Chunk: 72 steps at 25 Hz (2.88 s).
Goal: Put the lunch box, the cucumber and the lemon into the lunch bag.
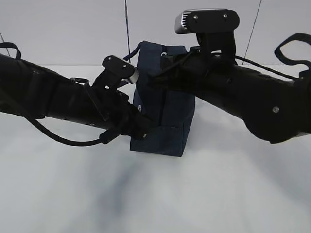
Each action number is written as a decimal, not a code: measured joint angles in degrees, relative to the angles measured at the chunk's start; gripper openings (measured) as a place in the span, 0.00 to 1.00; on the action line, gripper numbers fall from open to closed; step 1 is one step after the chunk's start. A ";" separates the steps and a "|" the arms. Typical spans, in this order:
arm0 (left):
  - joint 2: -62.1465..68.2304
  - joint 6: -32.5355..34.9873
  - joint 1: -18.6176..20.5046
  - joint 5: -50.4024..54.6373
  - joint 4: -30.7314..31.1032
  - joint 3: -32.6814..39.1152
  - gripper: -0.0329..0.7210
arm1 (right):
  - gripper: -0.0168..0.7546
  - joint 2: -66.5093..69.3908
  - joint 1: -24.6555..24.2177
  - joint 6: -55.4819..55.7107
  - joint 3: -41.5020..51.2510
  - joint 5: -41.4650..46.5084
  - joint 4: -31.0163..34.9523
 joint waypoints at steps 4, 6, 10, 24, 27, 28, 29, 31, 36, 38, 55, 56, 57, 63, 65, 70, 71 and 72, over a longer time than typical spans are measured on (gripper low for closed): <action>0.00 0.00 0.00 0.00 -1.25 1.08 0.03 | 0.02 0.25 0.00 -1.06 -1.40 1.09 2.62; 0.00 0.02 0.00 0.00 -1.59 1.33 0.03 | 0.02 1.02 0.00 -1.20 -2.61 1.79 4.79; 0.00 0.12 0.00 0.00 -1.71 1.56 0.03 | 0.02 2.05 0.00 -1.30 -4.59 2.26 7.59; 0.00 0.12 0.00 0.19 -1.73 1.56 0.03 | 0.02 5.23 -1.36 -1.60 -12.57 6.72 14.83; 0.00 0.21 0.00 0.19 -1.73 1.56 0.03 | 0.02 5.70 -1.46 -3.63 -13.95 9.12 14.95; 0.00 0.21 0.00 0.19 -1.73 1.56 0.03 | 0.02 5.83 -1.48 -4.64 -14.35 9.63 14.95; 0.00 0.21 0.00 0.19 -1.73 1.56 0.03 | 0.02 6.06 -1.72 -5.36 -14.73 10.06 14.95; 0.00 0.21 0.00 0.19 -1.73 1.56 0.03 | 0.02 6.40 -2.39 -6.12 -15.52 10.98 14.95; 0.00 0.21 0.00 0.19 -1.95 1.56 0.03 | 0.02 6.60 -5.38 -6.46 -18.53 16.52 15.05; 0.00 0.21 0.00 0.19 -1.94 1.56 0.03 | 0.02 7.10 -6.71 -6.59 -20.04 19.63 15.05; 0.00 0.21 0.00 0.32 -1.94 1.56 0.03 | 0.02 17.99 -8.86 -6.68 -35.27 25.76 15.05; 0.00 0.21 0.00 0.32 -1.94 1.56 0.03 | 0.02 18.38 -9.21 -6.68 -35.88 26.00 15.05; 0.00 0.21 0.00 0.32 -1.94 1.56 0.03 | 0.02 18.67 -9.57 -6.70 -36.47 26.32 15.05; 0.00 0.21 0.00 0.45 -1.94 1.56 0.03 | 0.02 21.22 -10.86 -9.40 -39.90 26.99 15.05; 0.00 0.21 0.00 0.45 -1.94 1.56 0.03 | 0.02 22.17 -10.90 -10.84 -40.97 26.99 15.05; 0.00 0.21 0.00 0.45 -1.94 1.56 0.03 | 0.02 24.43 -11.34 -11.79 -44.26 27.30 15.05; 0.00 0.21 0.00 0.45 -1.94 1.56 0.03 | 0.02 25.03 -11.43 -11.83 -44.91 27.30 15.05; 0.00 0.21 0.00 0.45 -1.94 1.56 0.03 | 0.02 25.52 -11.48 -11.83 -45.45 27.42 15.05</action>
